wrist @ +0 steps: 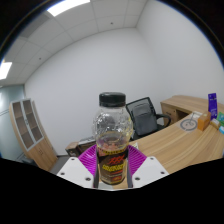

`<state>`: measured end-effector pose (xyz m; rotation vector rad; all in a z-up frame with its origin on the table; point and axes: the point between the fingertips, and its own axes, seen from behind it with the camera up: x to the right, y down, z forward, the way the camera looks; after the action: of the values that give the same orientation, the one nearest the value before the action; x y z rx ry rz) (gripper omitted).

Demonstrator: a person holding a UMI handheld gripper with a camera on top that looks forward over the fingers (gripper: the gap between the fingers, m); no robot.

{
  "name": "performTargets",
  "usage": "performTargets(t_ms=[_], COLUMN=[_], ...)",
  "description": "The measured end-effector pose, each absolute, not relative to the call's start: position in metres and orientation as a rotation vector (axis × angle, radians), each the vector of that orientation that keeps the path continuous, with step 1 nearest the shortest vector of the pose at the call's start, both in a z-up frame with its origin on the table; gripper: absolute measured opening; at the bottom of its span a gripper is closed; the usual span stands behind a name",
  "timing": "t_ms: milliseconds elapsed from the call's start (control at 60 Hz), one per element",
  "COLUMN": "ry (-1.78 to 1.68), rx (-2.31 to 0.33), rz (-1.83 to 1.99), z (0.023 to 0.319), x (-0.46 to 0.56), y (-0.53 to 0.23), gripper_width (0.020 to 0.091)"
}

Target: Pour water

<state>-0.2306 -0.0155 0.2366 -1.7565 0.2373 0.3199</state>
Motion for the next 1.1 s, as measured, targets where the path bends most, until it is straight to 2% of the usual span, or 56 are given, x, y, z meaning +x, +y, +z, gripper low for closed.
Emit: performTargets(t_ms=[150,183,450,483,533,650,683,717,733,767,833,1100], ry=[0.046,0.015,-0.018,-0.012,-0.013,-0.007,0.012,0.029,0.035,0.044,0.040,0.052], rx=[-1.829,-1.831,-1.940,-1.910,-1.902,-1.929,-1.955,-1.977,-1.987,-2.004,-2.017,-2.027], rz=[0.065,0.043,0.010,0.019,0.025,0.026,0.031,0.030,0.028,0.023,0.008,-0.060], z=[0.188,0.166,0.086,0.088,0.089,0.087,0.085,0.085,0.085,0.087,0.099,0.186], x=[-0.187,-0.179,-0.150,-0.148,-0.149,-0.148,-0.145,-0.144,-0.144,-0.143,-0.141,-0.155], y=[-0.012,-0.015,-0.019,-0.019,-0.021,-0.022,-0.025,-0.029,-0.032,-0.037,-0.052,-0.166], gripper_width=[0.0379,0.0379,0.0391,0.0389,0.0423,0.0556,0.0672,0.0843,0.0870,0.0829,0.0868,0.0859])
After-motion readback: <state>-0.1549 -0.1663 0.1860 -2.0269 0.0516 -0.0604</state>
